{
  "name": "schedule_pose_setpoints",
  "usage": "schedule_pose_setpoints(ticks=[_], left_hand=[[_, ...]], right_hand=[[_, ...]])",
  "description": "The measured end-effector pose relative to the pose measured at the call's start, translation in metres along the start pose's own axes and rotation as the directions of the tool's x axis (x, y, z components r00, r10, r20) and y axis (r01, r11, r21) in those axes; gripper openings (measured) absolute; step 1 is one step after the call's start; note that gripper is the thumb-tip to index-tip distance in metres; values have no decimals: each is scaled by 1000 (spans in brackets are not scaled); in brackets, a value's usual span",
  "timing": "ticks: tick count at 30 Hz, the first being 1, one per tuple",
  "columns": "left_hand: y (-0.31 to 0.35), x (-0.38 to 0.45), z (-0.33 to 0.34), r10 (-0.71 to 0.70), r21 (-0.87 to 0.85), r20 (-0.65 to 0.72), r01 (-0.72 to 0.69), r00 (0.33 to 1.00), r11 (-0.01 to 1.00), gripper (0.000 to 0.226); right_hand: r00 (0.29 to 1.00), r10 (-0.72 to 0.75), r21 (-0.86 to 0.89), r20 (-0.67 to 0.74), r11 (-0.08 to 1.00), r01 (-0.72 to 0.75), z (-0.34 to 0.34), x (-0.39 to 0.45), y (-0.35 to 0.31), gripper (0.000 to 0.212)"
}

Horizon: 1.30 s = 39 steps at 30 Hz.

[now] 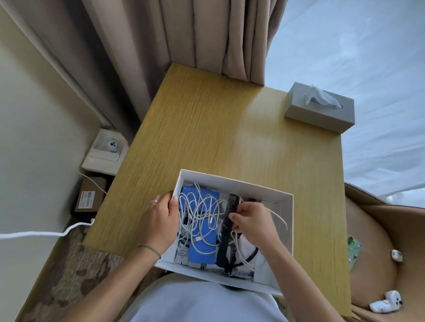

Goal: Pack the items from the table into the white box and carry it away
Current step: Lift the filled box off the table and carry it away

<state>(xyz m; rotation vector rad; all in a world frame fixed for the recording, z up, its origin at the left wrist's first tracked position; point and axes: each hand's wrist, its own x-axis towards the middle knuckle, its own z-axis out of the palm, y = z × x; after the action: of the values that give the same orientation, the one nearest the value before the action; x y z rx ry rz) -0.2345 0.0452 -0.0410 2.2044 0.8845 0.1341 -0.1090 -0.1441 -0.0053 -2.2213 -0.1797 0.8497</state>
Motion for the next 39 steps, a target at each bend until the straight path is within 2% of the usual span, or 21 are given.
schedule_pose_setpoints(ticks=[5, 7, 10, 13, 16, 18, 21, 27, 33, 39], left_hand=[[0, 0, 0, 8, -6, 7, -8, 1000, 1000, 38], [-4, 1, -4, 22, 87, 70, -28, 997, 996, 39], [-17, 4, -15, 51, 271, 145, -89, 988, 958, 47], [-27, 3, -23, 71, 384, 148, -123, 986, 915, 54], [-32, 1, -19, 23, 382, 171, -88, 985, 920, 55], [-31, 0, -16, -31, 336, 183, -33, 983, 941, 54], [-25, -2, -18, -27, 378, 181, -45, 983, 925, 52], [-3, -6, -22, -62, 488, 201, -45, 978, 872, 49], [12, -11, -27, -62, 510, 210, -56, 976, 859, 49], [21, 4, -25, -46, 447, 221, -59, 974, 893, 48]], right_hand=[[992, -118, -229, -47, 968, 105, -4, -6, -4, 19], [973, -200, -273, -114, 948, 163, -17, -12, -7, 20], [917, -299, -318, -263, 925, 210, -42, -20, 2, 34], [906, -232, -295, -354, 947, 127, -64, -27, 26, 40], [903, -134, -298, -408, 954, 6, -73, -33, 59, 45], [911, -106, -312, -399, 950, -26, -73, -38, 76, 53], [949, -94, -377, -301, 926, -28, -67, -44, 93, 60], [978, -4, -494, -210, 863, -103, -61, -37, 104, 49], [968, -51, -549, -245, 831, -95, -67, -30, 99, 47], [945, -88, -542, -315, 834, -104, -85, -31, 83, 44]])
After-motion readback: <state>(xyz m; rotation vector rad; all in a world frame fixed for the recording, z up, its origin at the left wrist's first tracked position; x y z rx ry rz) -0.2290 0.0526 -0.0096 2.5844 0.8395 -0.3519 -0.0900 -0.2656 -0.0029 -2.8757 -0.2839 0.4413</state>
